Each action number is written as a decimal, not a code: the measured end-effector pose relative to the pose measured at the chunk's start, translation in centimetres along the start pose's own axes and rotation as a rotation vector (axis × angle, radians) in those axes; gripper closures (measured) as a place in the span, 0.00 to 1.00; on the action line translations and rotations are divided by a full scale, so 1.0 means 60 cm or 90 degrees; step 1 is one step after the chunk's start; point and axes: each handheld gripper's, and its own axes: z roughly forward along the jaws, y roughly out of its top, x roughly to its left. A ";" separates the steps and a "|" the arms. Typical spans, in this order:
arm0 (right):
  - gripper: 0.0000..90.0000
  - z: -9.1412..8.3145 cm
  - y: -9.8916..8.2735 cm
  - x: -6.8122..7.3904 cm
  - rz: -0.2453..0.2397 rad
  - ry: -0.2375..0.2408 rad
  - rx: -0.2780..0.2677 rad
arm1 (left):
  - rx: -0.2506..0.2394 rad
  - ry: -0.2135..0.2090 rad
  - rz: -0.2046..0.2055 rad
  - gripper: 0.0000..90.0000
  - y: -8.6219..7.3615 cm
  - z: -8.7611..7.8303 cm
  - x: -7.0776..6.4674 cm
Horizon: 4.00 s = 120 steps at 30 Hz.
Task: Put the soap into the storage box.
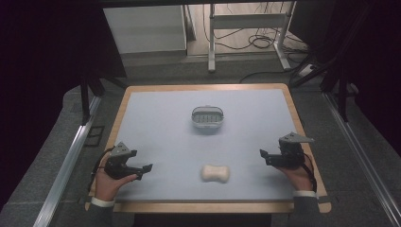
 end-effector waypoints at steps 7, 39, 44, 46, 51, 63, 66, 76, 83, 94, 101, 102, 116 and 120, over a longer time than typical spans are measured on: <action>0.15 -0.007 0.012 0.009 -0.015 0.020 0.014 | 0.002 0.005 0.004 0.10 0.002 -0.004 -0.006; 0.17 0.015 0.109 0.136 -0.196 0.166 0.132 | 0.003 -0.007 0.005 0.10 0.002 0.001 -0.008; 0.18 0.023 0.107 0.149 -0.210 0.175 0.150 | 0.003 -0.013 0.006 0.10 0.003 0.004 -0.009; 0.18 0.026 0.107 0.154 -0.214 0.180 0.155 | 0.005 -0.012 0.007 0.10 0.002 0.006 -0.010; 0.19 0.032 0.108 0.166 -0.224 0.189 0.165 | 0.004 -0.013 0.007 0.10 0.002 0.005 -0.009; 0.20 0.050 0.109 0.204 -0.260 0.214 0.204 | 0.006 -0.007 0.010 0.10 0.002 0.004 -0.008; 0.21 0.055 0.109 0.214 -0.276 0.221 0.219 | 0.006 -0.003 0.011 0.10 0.002 0.003 -0.008; 0.25 0.071 0.116 0.244 -0.322 0.246 0.262 | 0.009 -0.001 0.014 0.10 0.001 0.003 -0.007; 0.30 0.091 0.111 0.268 -0.353 0.261 0.304 | 0.004 0.000 0.013 0.10 0.001 0.001 -0.006; 0.40 0.113 0.099 0.285 -0.384 0.258 0.357 | 0.001 0.005 0.011 0.10 0.001 -0.003 -0.003; 0.40 0.130 0.092 0.298 -0.432 0.248 0.384 | 0.005 0.002 0.012 0.10 0.001 0.000 -0.005; 0.44 0.133 0.091 0.301 -0.441 0.246 0.390 | 0.005 0.002 0.012 0.10 0.001 0.000 -0.005; 0.55 0.130 0.108 0.293 -0.428 0.234 0.387 | -0.008 0.008 0.008 0.10 0.001 -0.009 -0.001; 0.55 0.121 0.118 0.288 -0.430 0.228 0.371 | -0.008 0.008 0.007 0.10 0.001 -0.009 -0.001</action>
